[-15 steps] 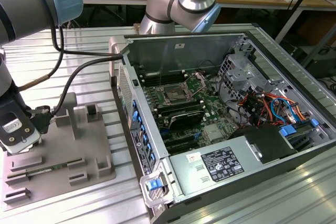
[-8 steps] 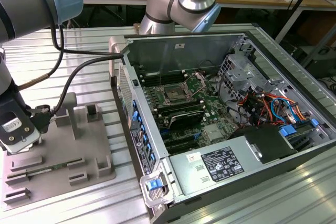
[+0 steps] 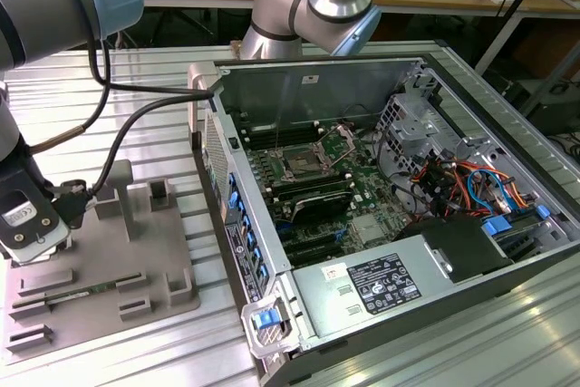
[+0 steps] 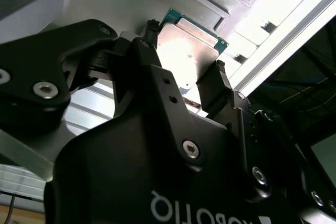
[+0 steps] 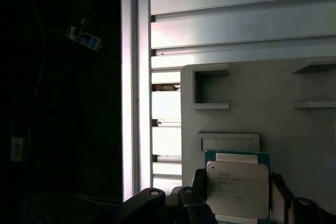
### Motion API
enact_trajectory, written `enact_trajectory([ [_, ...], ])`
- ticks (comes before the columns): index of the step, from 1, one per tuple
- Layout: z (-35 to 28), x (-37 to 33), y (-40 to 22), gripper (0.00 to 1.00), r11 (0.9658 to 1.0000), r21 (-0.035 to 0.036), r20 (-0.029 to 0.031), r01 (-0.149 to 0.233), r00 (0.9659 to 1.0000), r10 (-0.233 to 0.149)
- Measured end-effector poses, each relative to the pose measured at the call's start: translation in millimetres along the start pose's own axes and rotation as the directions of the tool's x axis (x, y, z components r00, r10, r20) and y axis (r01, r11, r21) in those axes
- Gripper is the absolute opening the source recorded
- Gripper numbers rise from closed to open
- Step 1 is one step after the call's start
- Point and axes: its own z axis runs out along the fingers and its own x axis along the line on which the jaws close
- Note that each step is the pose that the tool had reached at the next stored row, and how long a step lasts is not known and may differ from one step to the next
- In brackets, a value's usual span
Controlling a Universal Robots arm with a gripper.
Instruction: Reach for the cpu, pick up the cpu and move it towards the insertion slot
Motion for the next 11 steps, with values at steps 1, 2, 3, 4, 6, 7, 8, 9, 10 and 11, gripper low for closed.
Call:
enact_trajectory([
  [1,-0.1,-0.3,0.0,0.55,1.0000,0.0001,0.0000,0.000,1.0000,0.000],
  [2,-0.1,-0.5,0.0,0.55,1.0000,0.0001,-0.0001,0.000,1.0000,0.000],
  [3,-0.2,-0.5,0.0,0.55,1.0000,0.0001,-0.0001,0.000,1.0000,0.000],
  [4,-0.2,-0.5,0.0,0.55,1.0000,0.0000,0.0001,0.000,1.0000,0.000],
  [6,-0.6,-0.5,0.0,0.55,1.0000,0.0000,0.0001,0.000,1.0000,0.000],
  [7,-1.0,-0.5,0.0,0.55,1.0000,0.0001,-0.0001,0.000,1.0000,0.000],
  [8,-1.2,-0.5,0.0,0.55,1.0000,0.0000,0.0001,0.000,1.0000,0.000],
  [9,-1.4,-0.5,0.0,0.55,1.0000,0.0000,0.0001,0.000,1.0000,0.000],
  [10,-1.7,-0.5,0.1,0.55,1.0000,0.0000,0.0000,0.000,1.0000,0.000],
  [11,-2.1,-0.5,0.1,0.55,1.0000,0.0001,-0.0001,0.000,1.0000,0.000],
])
